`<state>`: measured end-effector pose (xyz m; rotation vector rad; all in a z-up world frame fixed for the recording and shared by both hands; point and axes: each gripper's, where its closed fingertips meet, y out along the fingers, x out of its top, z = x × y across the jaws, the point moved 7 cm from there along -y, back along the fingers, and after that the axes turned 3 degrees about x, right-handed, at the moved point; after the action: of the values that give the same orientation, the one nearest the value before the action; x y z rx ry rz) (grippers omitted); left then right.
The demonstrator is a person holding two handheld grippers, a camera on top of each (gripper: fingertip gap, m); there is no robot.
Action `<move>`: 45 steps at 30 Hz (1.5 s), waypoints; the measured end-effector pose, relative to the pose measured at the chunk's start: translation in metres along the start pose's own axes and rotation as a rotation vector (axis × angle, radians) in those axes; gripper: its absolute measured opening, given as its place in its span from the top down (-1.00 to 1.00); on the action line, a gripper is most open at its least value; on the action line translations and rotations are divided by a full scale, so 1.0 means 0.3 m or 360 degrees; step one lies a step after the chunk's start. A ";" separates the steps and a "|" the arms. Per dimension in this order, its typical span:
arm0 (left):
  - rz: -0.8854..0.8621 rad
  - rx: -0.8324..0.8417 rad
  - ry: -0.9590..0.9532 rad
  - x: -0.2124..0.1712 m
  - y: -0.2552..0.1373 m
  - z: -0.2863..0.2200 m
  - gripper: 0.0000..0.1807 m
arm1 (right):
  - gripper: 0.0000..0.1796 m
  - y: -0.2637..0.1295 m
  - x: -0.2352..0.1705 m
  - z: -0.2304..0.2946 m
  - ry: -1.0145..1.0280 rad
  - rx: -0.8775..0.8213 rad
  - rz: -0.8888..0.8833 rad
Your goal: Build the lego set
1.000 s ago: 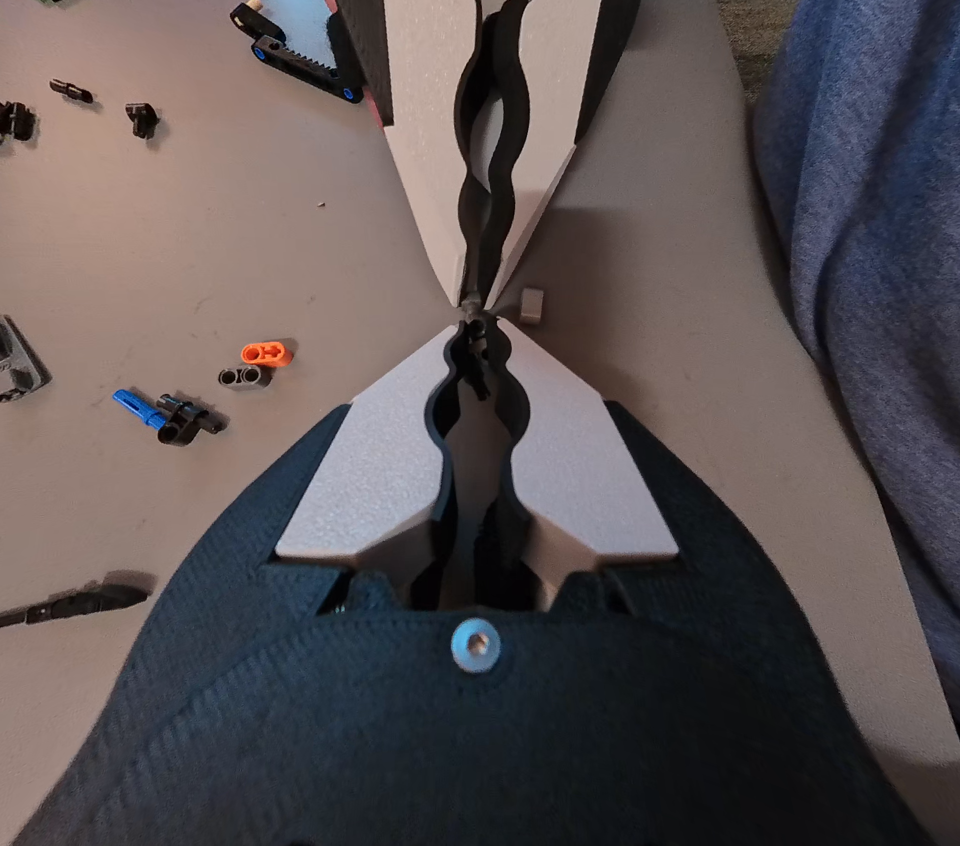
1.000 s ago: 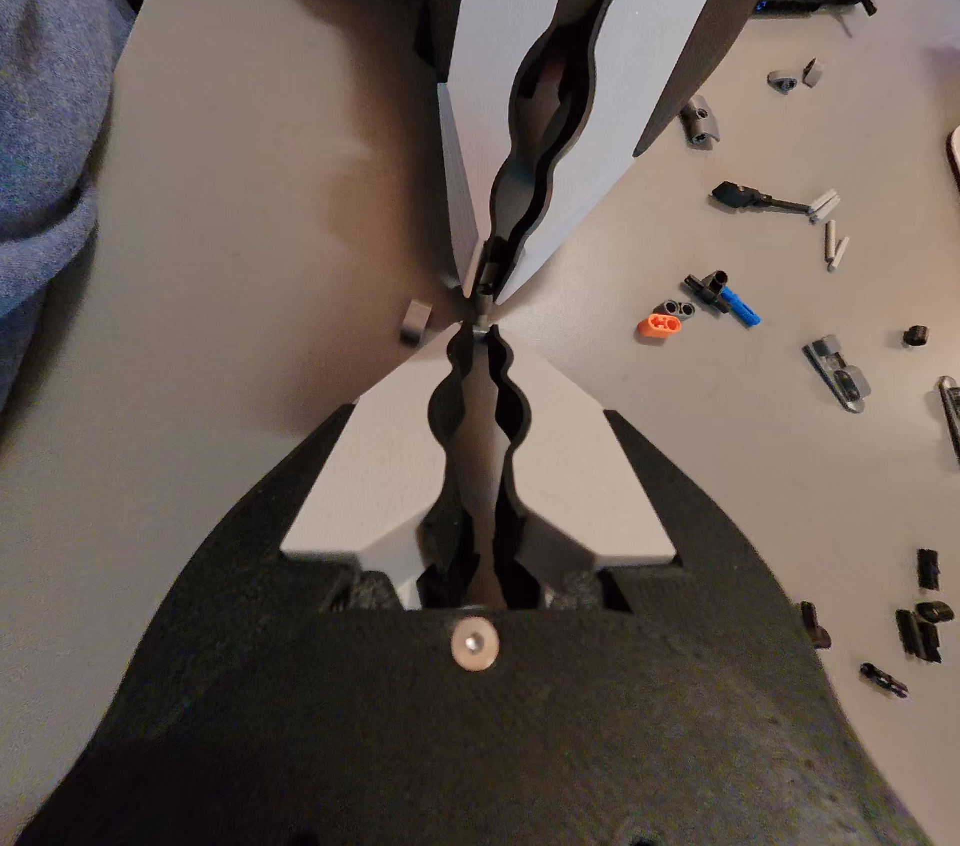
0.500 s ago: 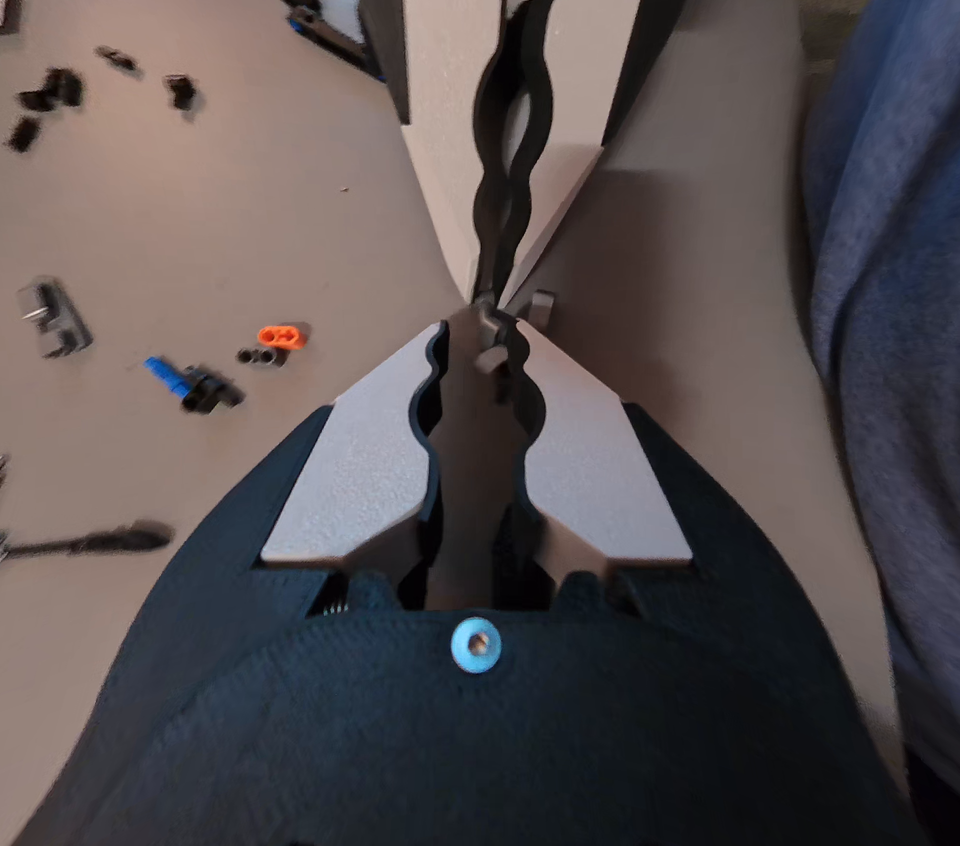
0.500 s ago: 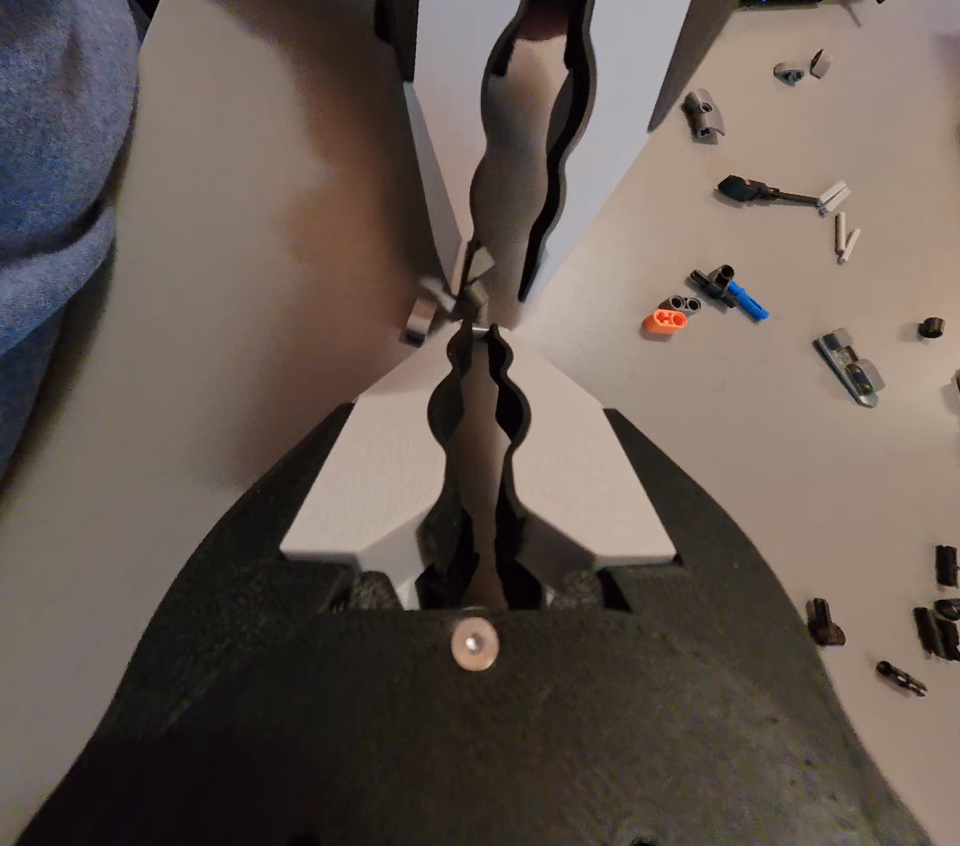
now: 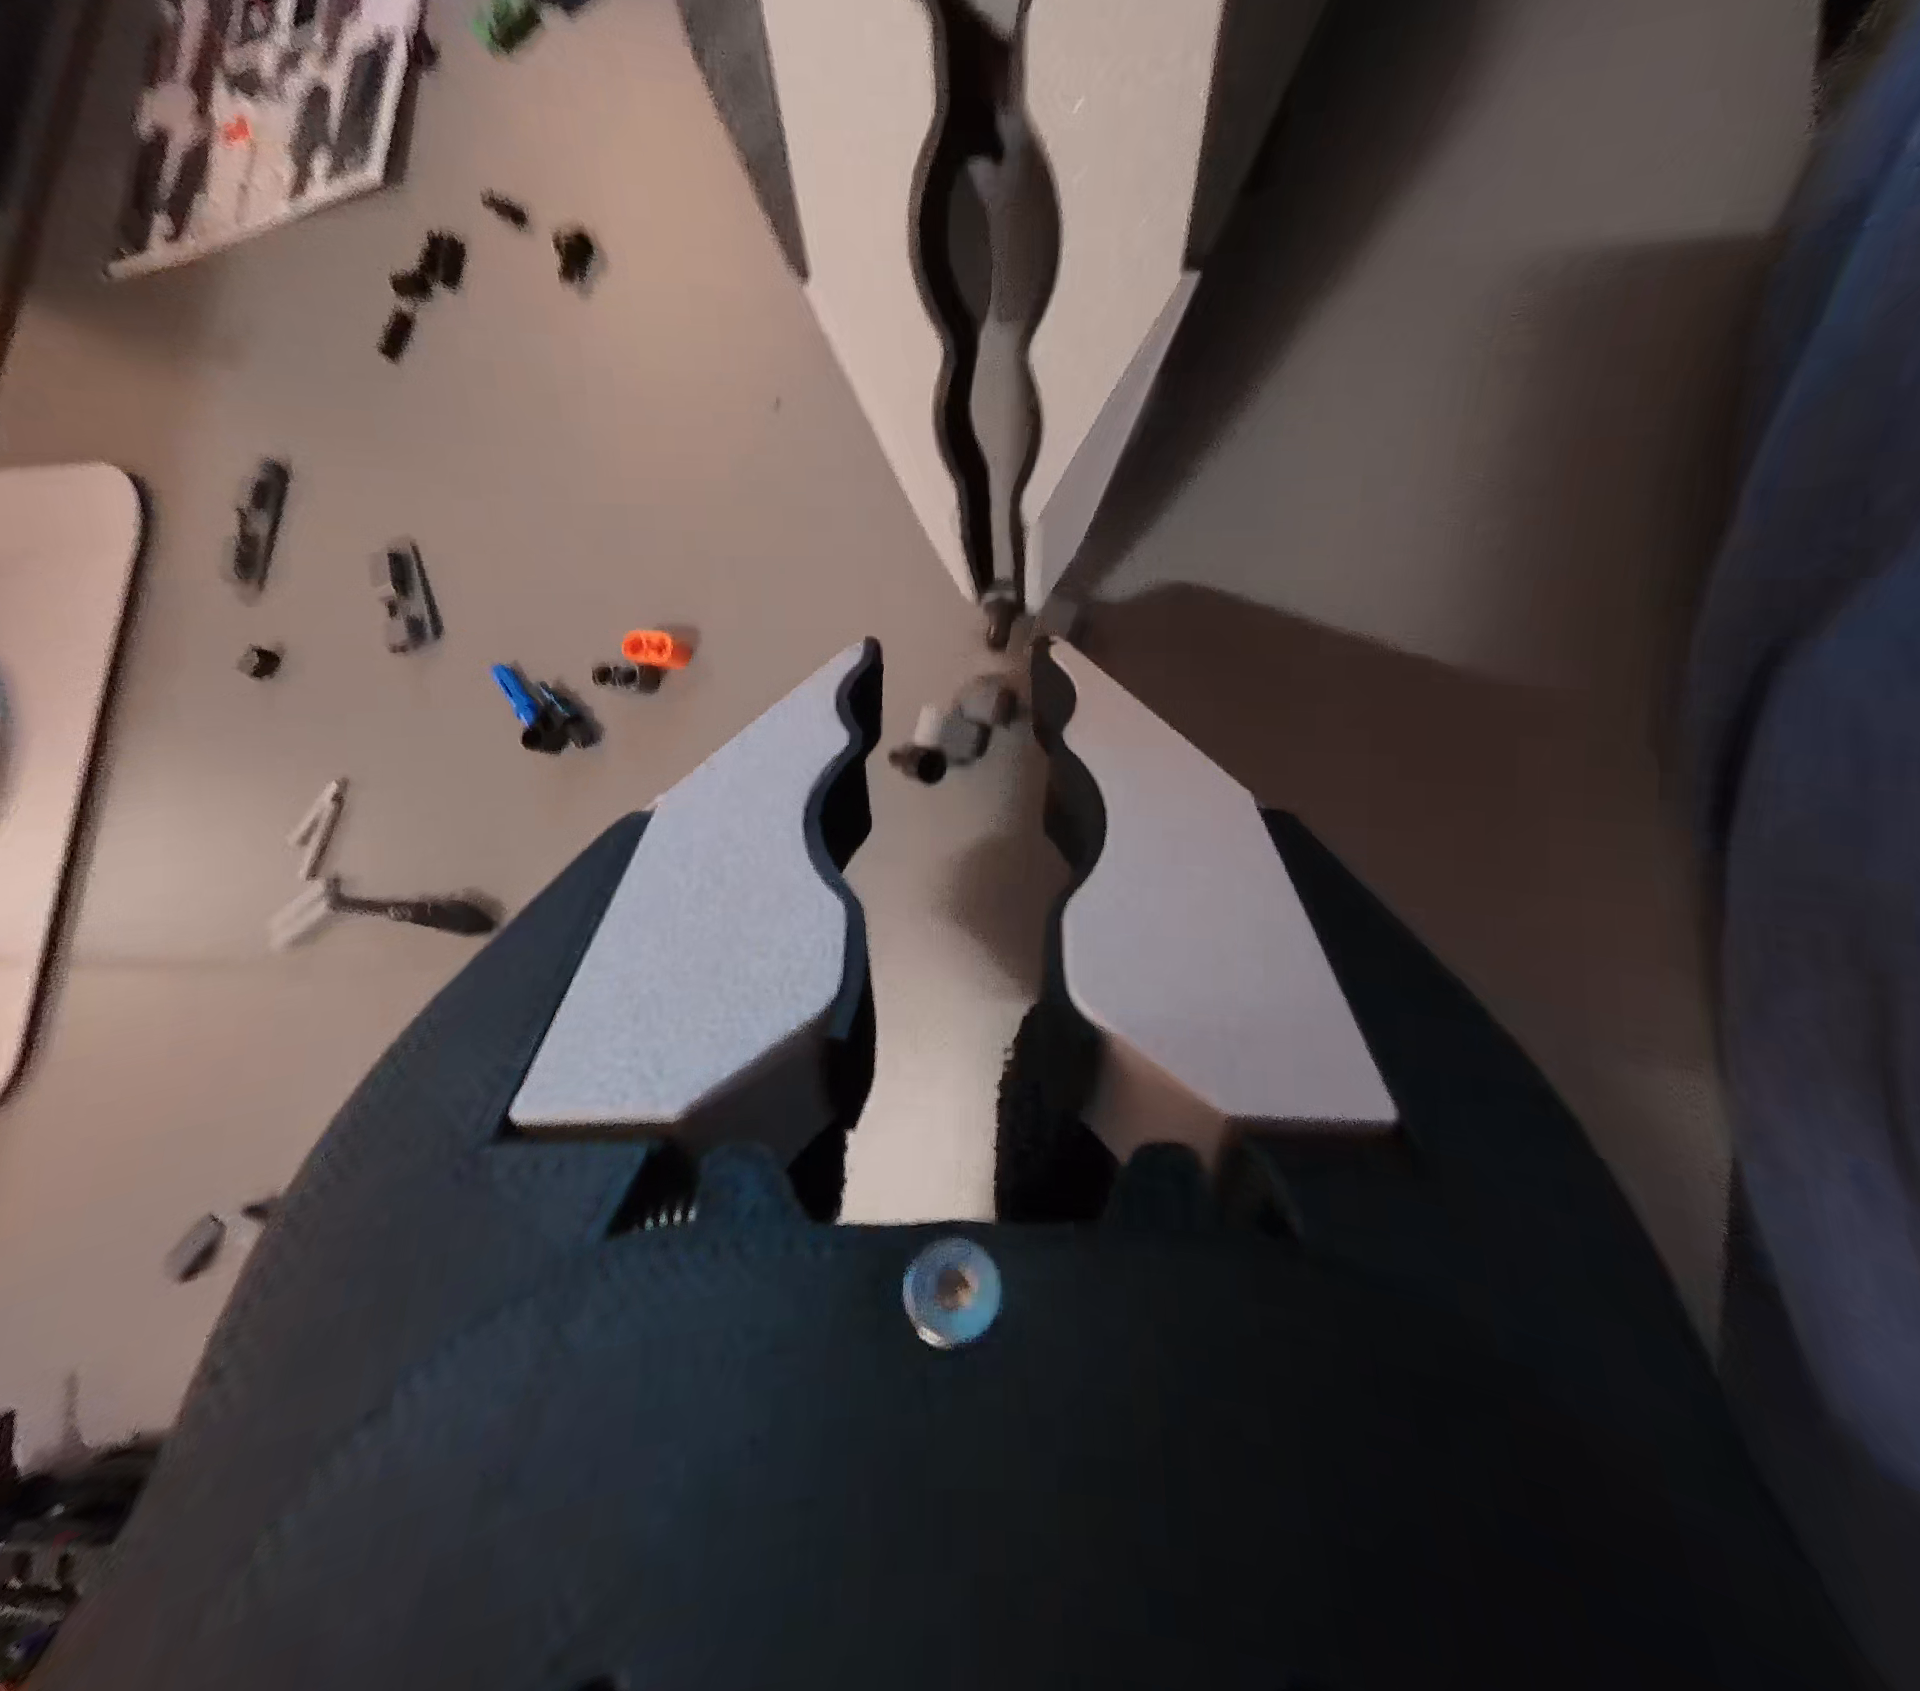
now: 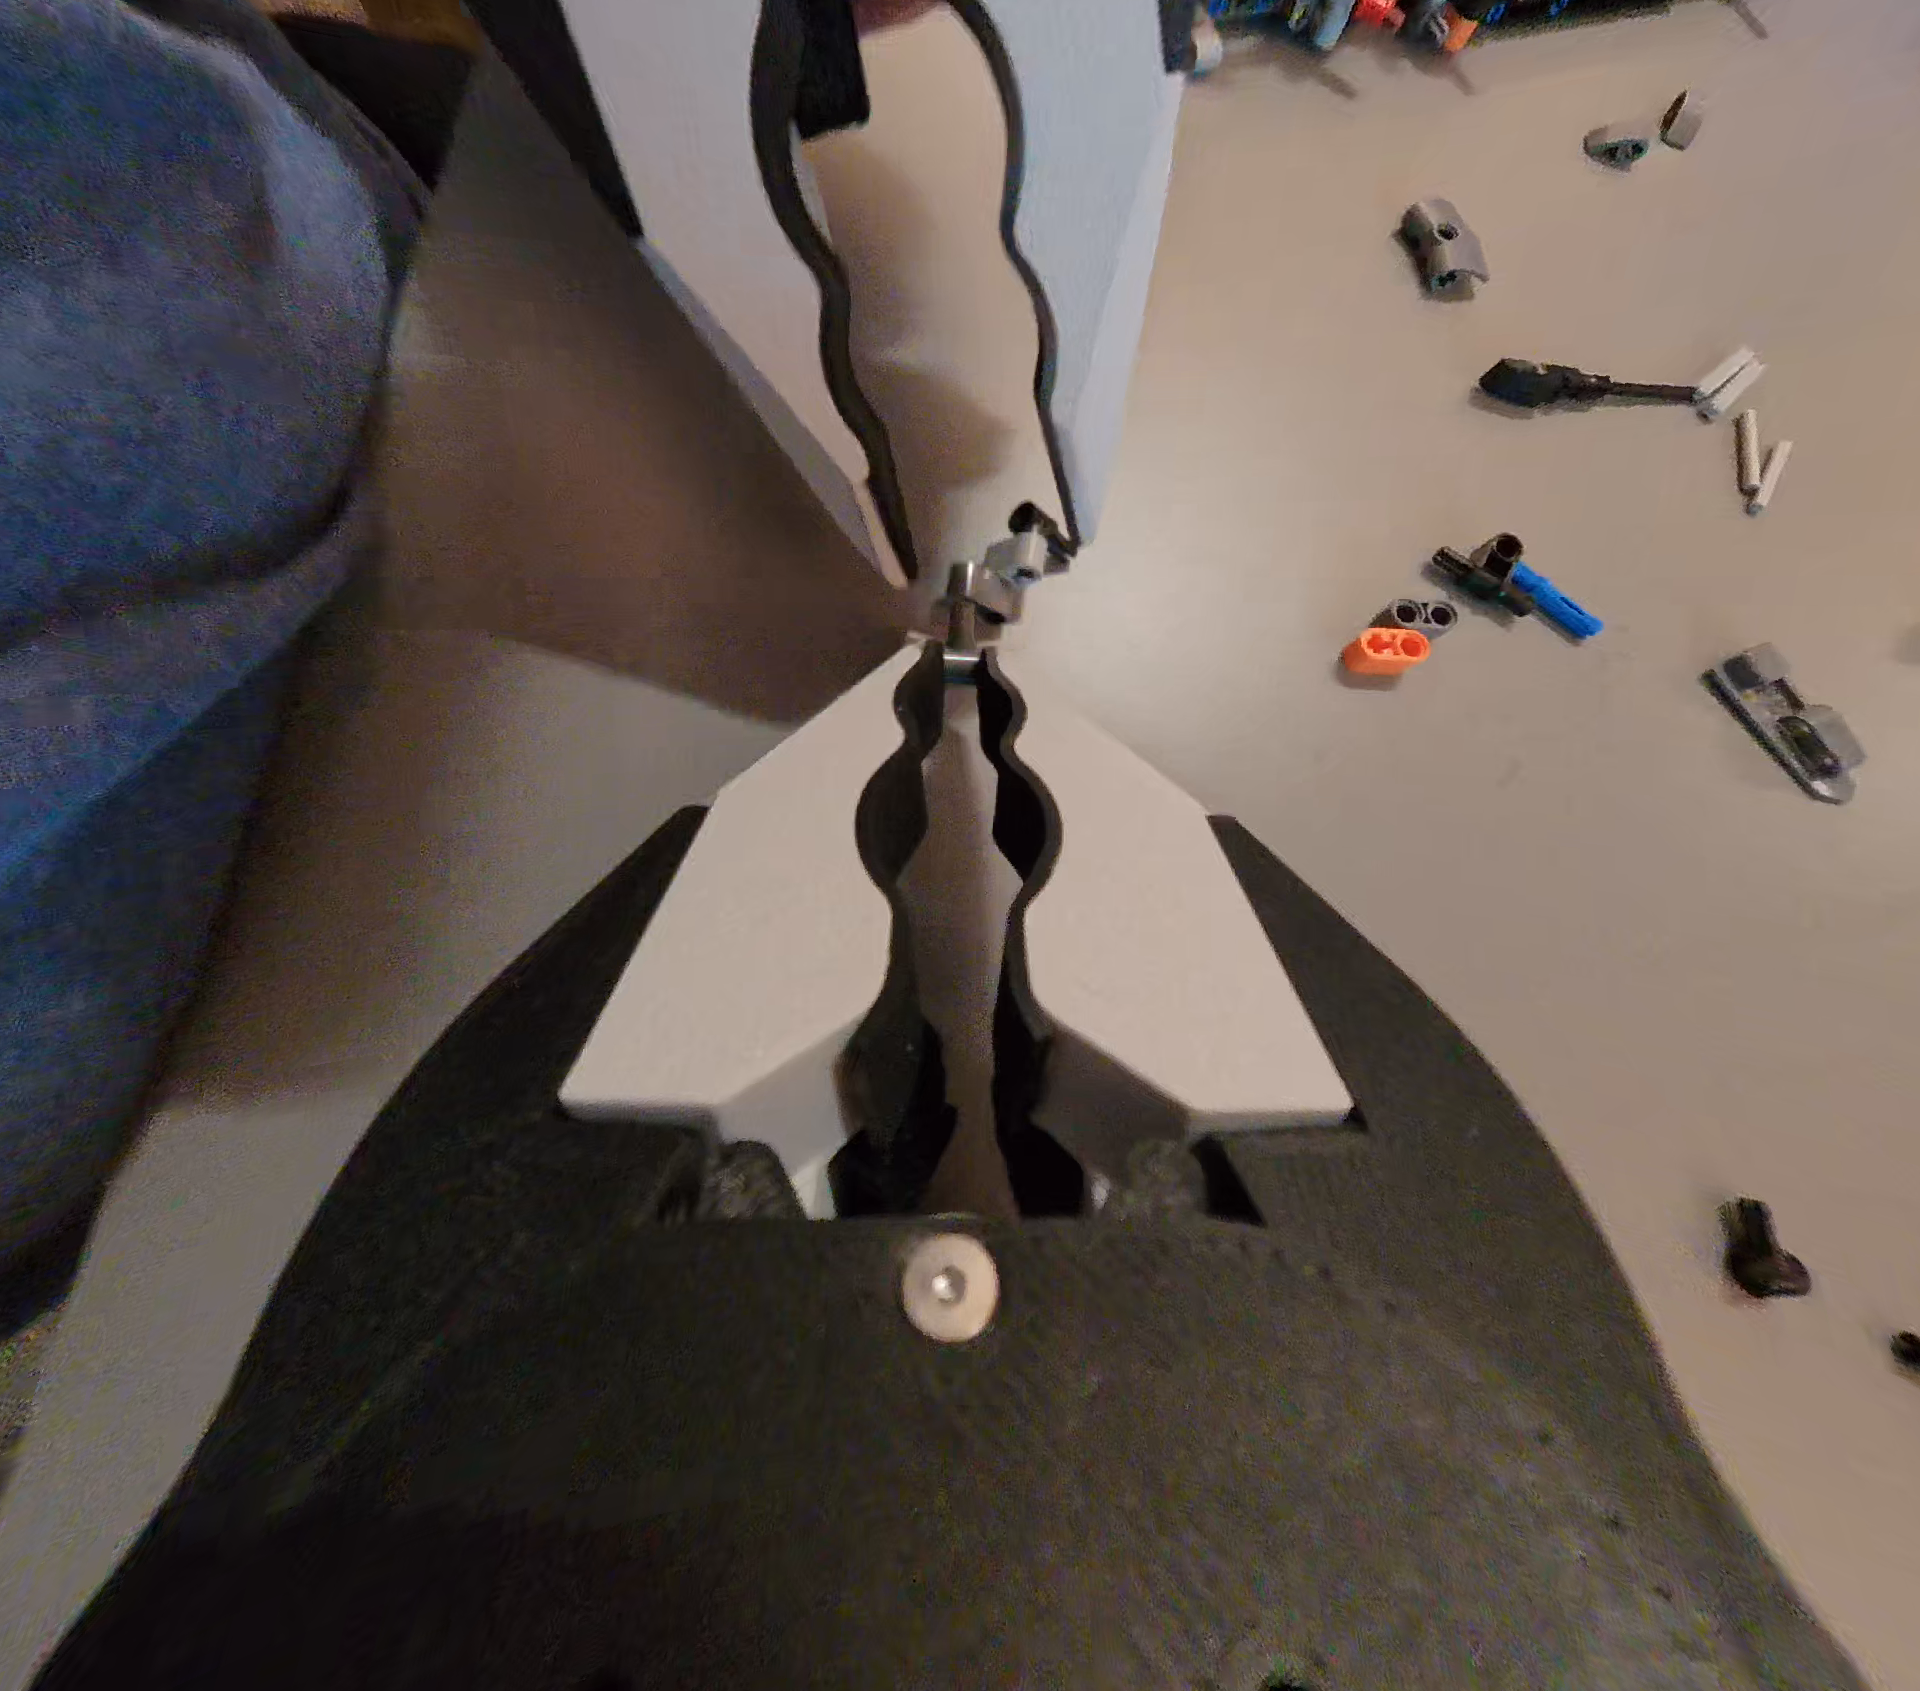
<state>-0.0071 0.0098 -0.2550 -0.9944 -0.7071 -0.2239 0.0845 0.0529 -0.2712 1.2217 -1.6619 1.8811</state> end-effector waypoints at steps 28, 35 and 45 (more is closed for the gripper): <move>-0.0471 -0.0094 -0.0317 0.085 -0.087 0.030 0.97 | 0.95 -0.157 0.084 -0.003 0.0013 -0.0040 -0.0341; -0.0536 -0.0298 -0.0477 0.089 -0.092 0.034 0.97 | 0.88 -0.173 0.102 0.014 -0.0121 -0.0108 -0.0389; -0.0483 -0.0548 -0.0597 0.083 -0.070 0.023 0.97 | 0.95 -0.156 0.101 0.053 -0.0273 -0.0109 -0.0276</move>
<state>-0.0014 0.0076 -0.2222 -1.2715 -1.1926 -0.4413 0.1076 0.0418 -0.2194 1.4828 -1.6308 1.6436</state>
